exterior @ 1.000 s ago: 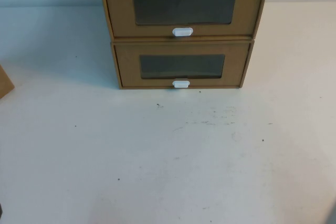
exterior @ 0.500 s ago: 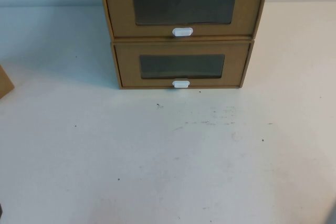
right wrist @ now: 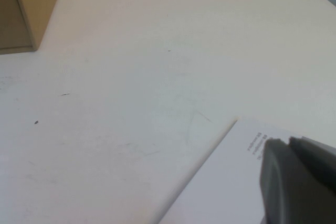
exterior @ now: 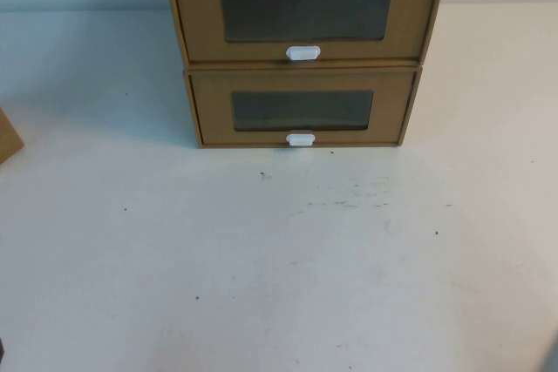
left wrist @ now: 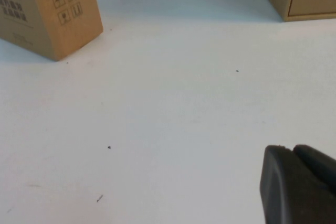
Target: Open the shoe box
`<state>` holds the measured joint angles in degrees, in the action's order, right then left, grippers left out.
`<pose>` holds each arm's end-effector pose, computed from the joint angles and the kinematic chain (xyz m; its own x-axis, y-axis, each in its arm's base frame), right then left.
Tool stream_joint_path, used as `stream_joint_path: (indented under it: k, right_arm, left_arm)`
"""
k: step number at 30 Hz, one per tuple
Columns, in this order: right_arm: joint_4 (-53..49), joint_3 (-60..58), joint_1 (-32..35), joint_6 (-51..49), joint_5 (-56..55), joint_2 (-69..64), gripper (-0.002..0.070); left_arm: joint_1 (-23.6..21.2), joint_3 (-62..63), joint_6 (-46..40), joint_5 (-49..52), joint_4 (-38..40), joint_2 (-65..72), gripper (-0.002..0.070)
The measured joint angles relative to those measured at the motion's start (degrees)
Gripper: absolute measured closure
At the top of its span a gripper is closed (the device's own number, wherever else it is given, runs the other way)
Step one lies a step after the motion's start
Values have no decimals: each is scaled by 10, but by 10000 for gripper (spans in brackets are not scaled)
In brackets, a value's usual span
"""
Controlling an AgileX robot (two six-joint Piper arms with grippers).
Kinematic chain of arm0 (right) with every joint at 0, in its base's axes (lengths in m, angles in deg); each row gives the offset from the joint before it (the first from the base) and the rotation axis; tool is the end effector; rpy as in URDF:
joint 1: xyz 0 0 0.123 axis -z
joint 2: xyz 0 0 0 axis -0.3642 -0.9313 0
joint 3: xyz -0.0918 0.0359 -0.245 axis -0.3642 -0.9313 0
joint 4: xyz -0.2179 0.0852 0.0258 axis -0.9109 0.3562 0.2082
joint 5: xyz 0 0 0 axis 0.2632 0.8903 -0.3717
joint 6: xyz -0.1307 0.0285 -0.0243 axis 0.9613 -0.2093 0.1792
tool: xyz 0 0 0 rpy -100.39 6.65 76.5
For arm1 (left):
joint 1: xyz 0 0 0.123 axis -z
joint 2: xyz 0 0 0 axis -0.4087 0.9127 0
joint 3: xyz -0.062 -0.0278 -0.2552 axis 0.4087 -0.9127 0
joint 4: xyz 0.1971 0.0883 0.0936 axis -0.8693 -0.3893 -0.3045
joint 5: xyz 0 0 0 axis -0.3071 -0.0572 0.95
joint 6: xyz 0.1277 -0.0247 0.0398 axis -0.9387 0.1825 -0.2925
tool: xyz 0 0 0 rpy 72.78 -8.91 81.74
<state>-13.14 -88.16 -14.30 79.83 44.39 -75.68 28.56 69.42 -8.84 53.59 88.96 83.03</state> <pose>0.1008 -0.0049 0.1609 -0.2676 0.0922 -0.9591 0.0858 0.9937 0.0716 0.1006 -0.0104 0.1621 -0.2567 0.1699 -0.9515 0.1354 0.9810 0.1386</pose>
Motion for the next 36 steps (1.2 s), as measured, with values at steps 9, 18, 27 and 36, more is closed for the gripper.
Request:
stream_joint_path:
  k: [9, 18, 27, 36]
  right_arm:
    - [0, 0, 0, 0, 0, 0, 694]
    - [0, 0, 0, 0, 0, 0, 694]
    - [0, 0, 0, 0, 0, 0, 696]
    - [10, 0, 0, 0, 0, 0, 696]
  left_arm:
    - [0, 0, 0, 0, 0, 0, 680]
    - [0, 0, 0, 0, 0, 0, 680]
    - [0, 0, 0, 0, 0, 0, 680]
    - [0, 0, 0, 0, 0, 0, 680]
